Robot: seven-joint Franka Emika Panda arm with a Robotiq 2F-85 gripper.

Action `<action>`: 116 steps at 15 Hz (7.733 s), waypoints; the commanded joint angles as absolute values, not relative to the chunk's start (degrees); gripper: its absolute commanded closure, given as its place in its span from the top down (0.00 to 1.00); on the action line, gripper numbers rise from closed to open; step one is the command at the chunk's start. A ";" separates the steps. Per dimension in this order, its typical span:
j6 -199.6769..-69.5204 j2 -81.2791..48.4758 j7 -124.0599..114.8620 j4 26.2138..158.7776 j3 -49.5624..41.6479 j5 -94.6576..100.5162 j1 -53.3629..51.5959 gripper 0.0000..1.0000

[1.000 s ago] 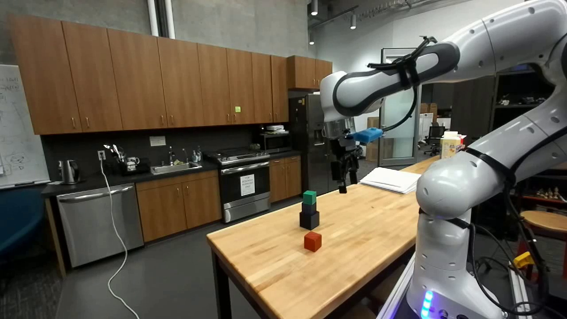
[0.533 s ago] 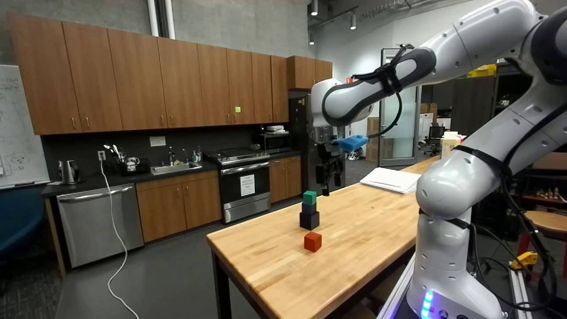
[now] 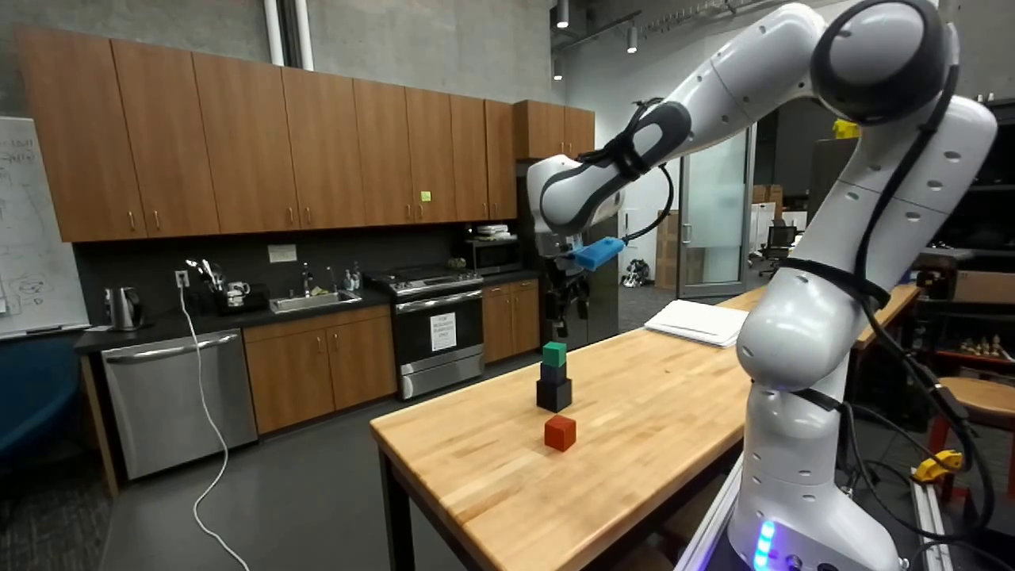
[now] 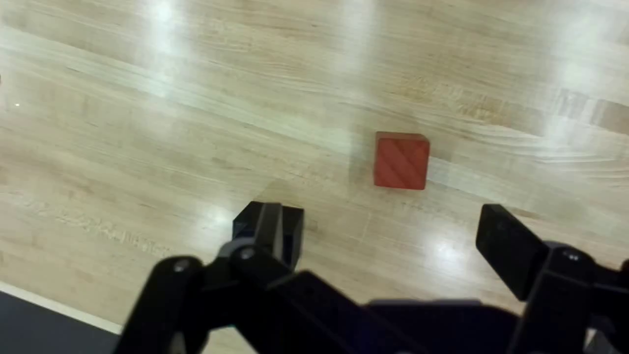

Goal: Use the green block to knock off the purple block, then put the green block on the black block

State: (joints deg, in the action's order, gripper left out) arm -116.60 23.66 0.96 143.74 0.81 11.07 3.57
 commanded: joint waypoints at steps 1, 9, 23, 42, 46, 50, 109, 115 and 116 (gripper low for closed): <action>-116.18 13.00 4.68 134.61 -1.91 14.08 4.85 1.00; -115.29 -2.26 15.67 119.82 -5.63 11.08 5.28 1.00; -115.92 -9.15 18.54 118.00 -6.60 5.62 8.41 0.97; -116.04 -11.77 16.87 113.80 -8.32 4.09 11.24 0.26; -115.70 -12.99 16.36 112.23 -9.11 4.43 11.98 0.26; -115.51 -14.73 16.37 110.90 -8.93 4.28 12.00 0.26; -116.11 -19.56 20.85 111.58 -5.45 4.54 10.63 0.26; -116.17 -19.62 20.99 112.31 -5.17 4.48 10.50 0.26; -116.18 -19.57 21.01 112.40 -5.11 4.49 10.46 0.26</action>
State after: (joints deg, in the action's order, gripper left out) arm -116.70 -19.73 19.98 112.42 -5.53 4.76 10.20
